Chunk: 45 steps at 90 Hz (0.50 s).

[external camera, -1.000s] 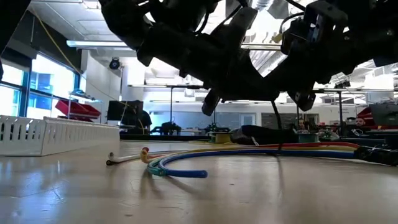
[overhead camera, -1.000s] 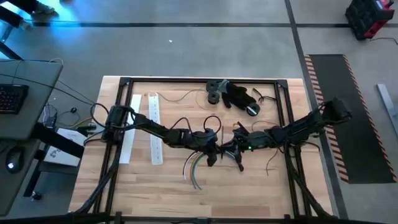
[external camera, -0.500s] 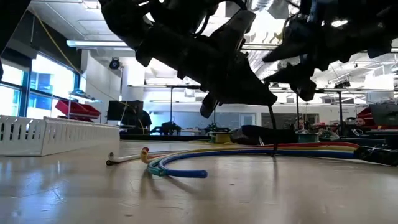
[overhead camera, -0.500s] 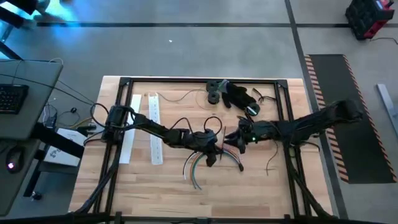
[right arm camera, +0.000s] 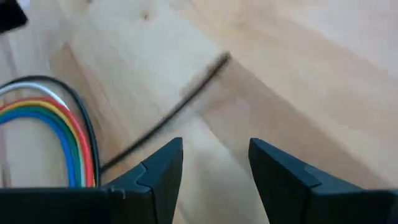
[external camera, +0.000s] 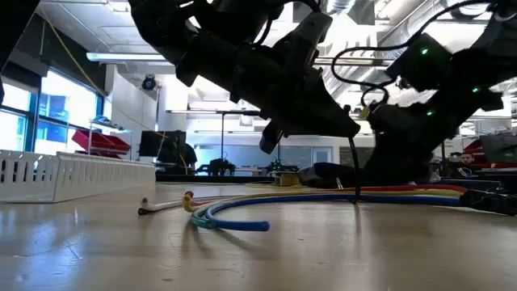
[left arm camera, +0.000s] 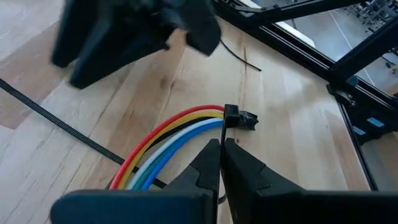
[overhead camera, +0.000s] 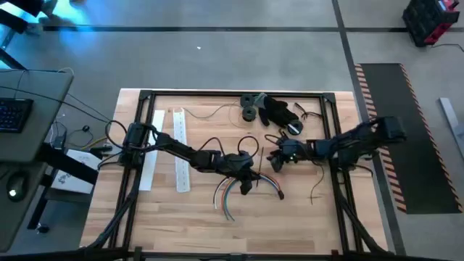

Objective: Ziptie cables
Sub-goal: Wrap the cables together using a black zip tie

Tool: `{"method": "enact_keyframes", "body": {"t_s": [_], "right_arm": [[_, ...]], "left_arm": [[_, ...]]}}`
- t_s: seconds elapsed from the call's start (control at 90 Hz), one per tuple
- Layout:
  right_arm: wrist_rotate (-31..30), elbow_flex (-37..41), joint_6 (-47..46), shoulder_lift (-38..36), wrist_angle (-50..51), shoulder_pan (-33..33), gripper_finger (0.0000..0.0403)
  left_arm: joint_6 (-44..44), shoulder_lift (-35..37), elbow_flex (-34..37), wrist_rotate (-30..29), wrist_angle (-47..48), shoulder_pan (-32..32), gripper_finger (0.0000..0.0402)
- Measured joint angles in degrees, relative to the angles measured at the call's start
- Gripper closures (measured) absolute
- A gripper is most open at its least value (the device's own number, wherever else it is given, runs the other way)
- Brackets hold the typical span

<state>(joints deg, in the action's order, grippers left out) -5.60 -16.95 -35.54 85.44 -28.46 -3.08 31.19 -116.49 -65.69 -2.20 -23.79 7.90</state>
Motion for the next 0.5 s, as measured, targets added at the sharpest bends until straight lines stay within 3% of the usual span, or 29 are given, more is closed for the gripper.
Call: {"method": "enact_keyframes", "body": {"t_s": [0.344,0.5], "right_arm": [[2.9,-0.1,2.6,11.0,-14.5,-1.7,0.0234],[3.1,-0.1,5.1,13.0,-19.0,-1.4,0.0255]], "left_arm": [[0.3,0.0,0.0,0.1,0.0,0.0,0.0401],[0.3,0.0,0.0,0.1,0.1,0.0,0.0401]]}}
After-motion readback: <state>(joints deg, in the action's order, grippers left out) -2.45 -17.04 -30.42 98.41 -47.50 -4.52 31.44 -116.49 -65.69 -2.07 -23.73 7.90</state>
